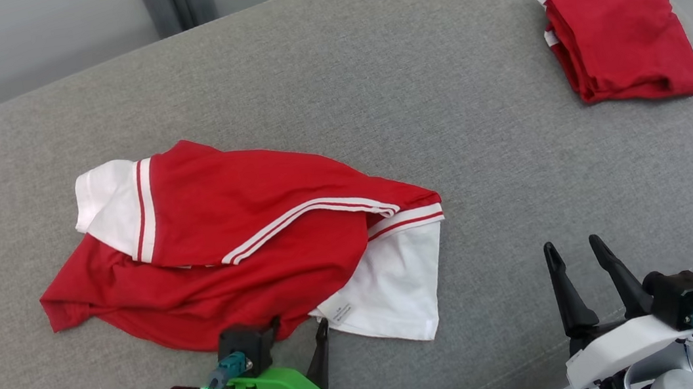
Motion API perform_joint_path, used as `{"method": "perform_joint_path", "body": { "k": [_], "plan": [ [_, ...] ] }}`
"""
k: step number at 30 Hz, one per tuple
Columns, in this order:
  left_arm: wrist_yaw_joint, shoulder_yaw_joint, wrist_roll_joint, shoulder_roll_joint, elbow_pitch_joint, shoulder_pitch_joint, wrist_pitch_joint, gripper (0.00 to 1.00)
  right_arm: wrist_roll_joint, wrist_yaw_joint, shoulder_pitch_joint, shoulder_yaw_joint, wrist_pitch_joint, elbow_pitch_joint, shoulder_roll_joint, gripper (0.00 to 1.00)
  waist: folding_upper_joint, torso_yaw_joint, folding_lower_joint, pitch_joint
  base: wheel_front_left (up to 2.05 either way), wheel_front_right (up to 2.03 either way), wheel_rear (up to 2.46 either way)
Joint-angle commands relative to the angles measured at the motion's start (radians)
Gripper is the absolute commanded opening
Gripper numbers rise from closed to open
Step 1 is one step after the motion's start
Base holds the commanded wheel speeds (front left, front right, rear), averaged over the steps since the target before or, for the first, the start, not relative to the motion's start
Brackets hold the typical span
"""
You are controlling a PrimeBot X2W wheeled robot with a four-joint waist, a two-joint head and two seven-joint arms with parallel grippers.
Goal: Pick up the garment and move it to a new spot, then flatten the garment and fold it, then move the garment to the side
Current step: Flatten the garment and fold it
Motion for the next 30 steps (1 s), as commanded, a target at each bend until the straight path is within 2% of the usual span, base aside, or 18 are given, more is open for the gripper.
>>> {"method": "perform_joint_path", "body": {
  "k": [1, 8, 9, 10, 11, 15, 19, 23, 27, 28, 29, 30],
  "plan": [
    [-0.008, 0.001, 0.010, -0.007, 0.036, -0.022, -0.013, 1.00, -0.004, -0.002, -0.004, -0.002, 0.000, -0.001, -0.002, 1.00, 0.0000, -0.009, 0.0000, 0.009, 0.00, 0.00, 0.00],
    [-0.044, -0.007, 0.028, -0.034, 0.193, -0.064, -0.029, 1.00, 0.002, -0.002, -0.007, -0.006, 0.000, -0.002, -0.002, 1.00, 0.0000, -0.015, 0.0000, 0.020, 0.00, 0.00, 0.00],
    [-0.052, -0.009, 0.026, -0.036, 0.209, -0.068, -0.025, 0.83, 0.004, -0.002, -0.007, -0.007, 0.000, -0.002, -0.002, 1.00, 0.0000, -0.013, 0.0000, 0.020, 0.00, 0.00, 0.00],
    [-0.065, -0.015, 0.026, -0.038, 0.231, -0.074, -0.017, 0.28, 0.006, -0.002, -0.007, -0.005, 0.000, 0.000, -0.002, 1.00, 0.0000, -0.011, 0.0000, 0.020, 0.00, 0.00, 0.00],
    [-0.073, -0.019, 0.027, -0.040, 0.242, -0.079, -0.014, 0.02, 0.008, -0.002, -0.008, -0.006, 0.000, 0.001, -0.002, 1.00, 0.0000, -0.007, 0.0000, 0.020, 0.00, 0.00, 0.00],
    [-0.104, -0.014, 0.003, -0.036, 0.231, -0.087, -0.001, 0.00, 0.009, -0.002, 0.003, -0.018, 0.000, 0.000, -0.002, 1.00, 0.0000, 0.018, 0.0000, 0.009, 0.00, 0.00, 0.00],
    [-0.113, -0.001, -0.024, 0.011, 0.114, -0.070, 0.023, 0.00, 0.006, -0.002, 0.022, -0.027, 0.000, 0.003, -0.002, 1.00, 0.0000, 0.052, 0.0000, -0.009, 0.00, 0.00, 0.00],
    [-0.100, -0.012, -0.027, 0.110, -0.059, -0.048, 0.083, 0.00, 0.005, -0.002, 0.034, -0.030, 0.000, 0.006, -0.002, 1.00, 0.0000, 0.085, 0.0000, -0.033, 0.00, 0.00, 0.00],
    [-0.070, -0.055, -0.004, 0.253, -0.237, -0.023, 0.182, 0.00, 0.005, -0.002, 0.044, -0.031, 0.000, 0.005, -0.002, 1.00, 0.0000, 0.115, 0.0000, -0.049, 0.00, 0.00, 0.00],
    [-0.065, -0.062, -0.004, 0.279, -0.270, -0.019, 0.200, 0.04, 0.003, -0.002, 0.044, -0.033, 0.000, 0.005, -0.002, 1.00, 0.0000, 0.121, 0.0000, -0.051, 0.00, 0.00, 0.00],
    [-0.055, -0.066, -0.008, 0.309, -0.305, -0.010, 0.219, 0.23, 0.000, -0.002, 0.044, -0.032, 0.000, 0.004, -0.002, 1.00, 0.0000, 0.127, 0.0000, -0.052, 0.00, 0.00, 0.00],
    [-0.052, -0.072, -0.006, 0.332, -0.328, -0.005, 0.233, 0.31, -0.001, -0.002, 0.044, -0.034, 0.000, 0.004, -0.003, 1.00, 0.0000, 0.132, 0.0000, -0.052, 0.00, 0.00, 0.00]
  ]
}}
